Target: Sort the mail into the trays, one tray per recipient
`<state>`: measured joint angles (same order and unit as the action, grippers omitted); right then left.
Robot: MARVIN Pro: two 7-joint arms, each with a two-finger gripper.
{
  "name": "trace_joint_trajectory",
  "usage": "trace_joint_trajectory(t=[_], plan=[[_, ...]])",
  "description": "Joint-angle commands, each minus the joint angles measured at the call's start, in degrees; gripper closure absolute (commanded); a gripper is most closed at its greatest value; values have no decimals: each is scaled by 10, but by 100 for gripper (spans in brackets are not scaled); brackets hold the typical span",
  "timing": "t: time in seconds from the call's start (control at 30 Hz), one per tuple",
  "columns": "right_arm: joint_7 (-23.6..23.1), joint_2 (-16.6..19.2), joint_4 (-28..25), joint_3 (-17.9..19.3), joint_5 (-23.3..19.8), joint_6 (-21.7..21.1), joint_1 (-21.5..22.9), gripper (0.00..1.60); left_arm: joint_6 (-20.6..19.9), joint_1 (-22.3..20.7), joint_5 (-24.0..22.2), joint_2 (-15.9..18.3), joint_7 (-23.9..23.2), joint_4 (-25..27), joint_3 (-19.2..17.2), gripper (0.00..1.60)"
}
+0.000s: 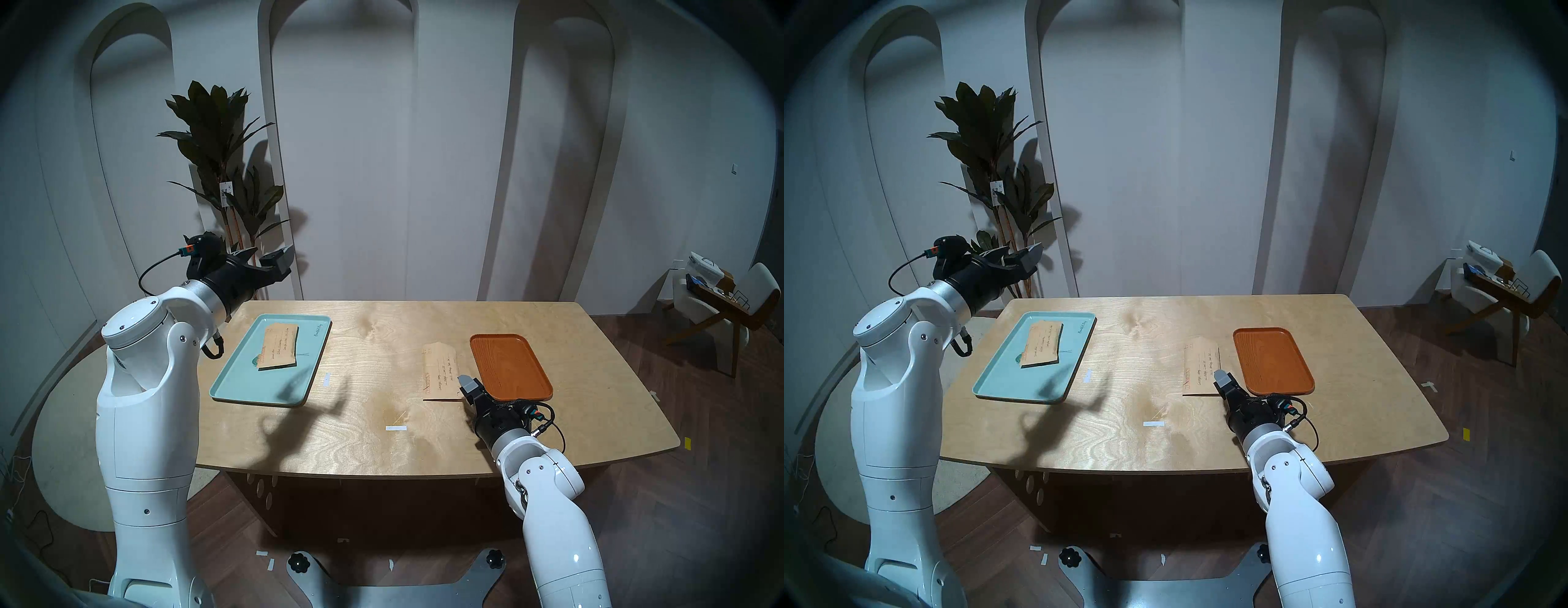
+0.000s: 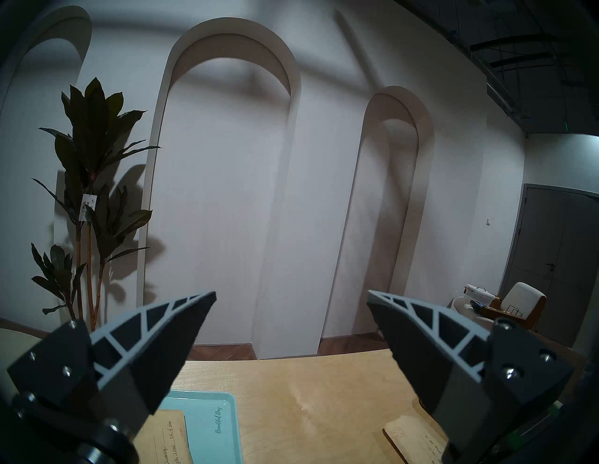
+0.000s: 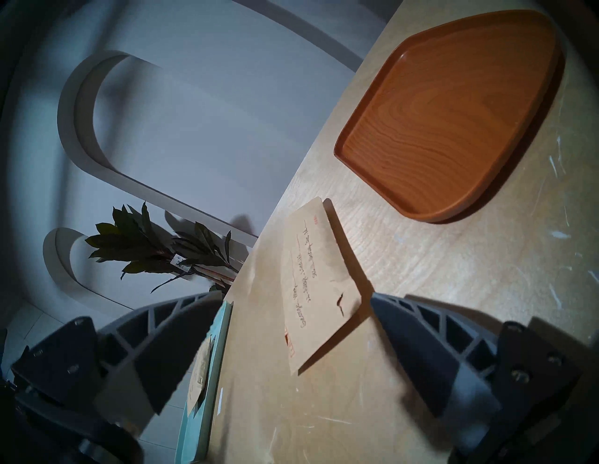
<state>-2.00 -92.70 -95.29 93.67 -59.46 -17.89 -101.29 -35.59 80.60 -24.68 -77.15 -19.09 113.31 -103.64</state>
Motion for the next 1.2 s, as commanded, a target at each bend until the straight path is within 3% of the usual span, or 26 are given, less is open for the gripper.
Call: trace_joint_trajectory(t=[0.0,0.43,0.77,1.07,1.17], plan=[[4,-1,7,7,-42,-5,0,0,5,-11,1,0,1,12,1,0],[61,-3,12,17,-111,-32,1,0,6,-11,0,1,2,11,2,0],[152,1,-14,18,-100,-57,37,0,6,-11,-2,2,2,11,2,0],[244,5,-12,4,-159,-90,88,0,6,-10,-3,3,2,11,2,0],[306,5,-12,-10,-190,-99,96,0,6,-10,-3,3,2,11,3,0]])
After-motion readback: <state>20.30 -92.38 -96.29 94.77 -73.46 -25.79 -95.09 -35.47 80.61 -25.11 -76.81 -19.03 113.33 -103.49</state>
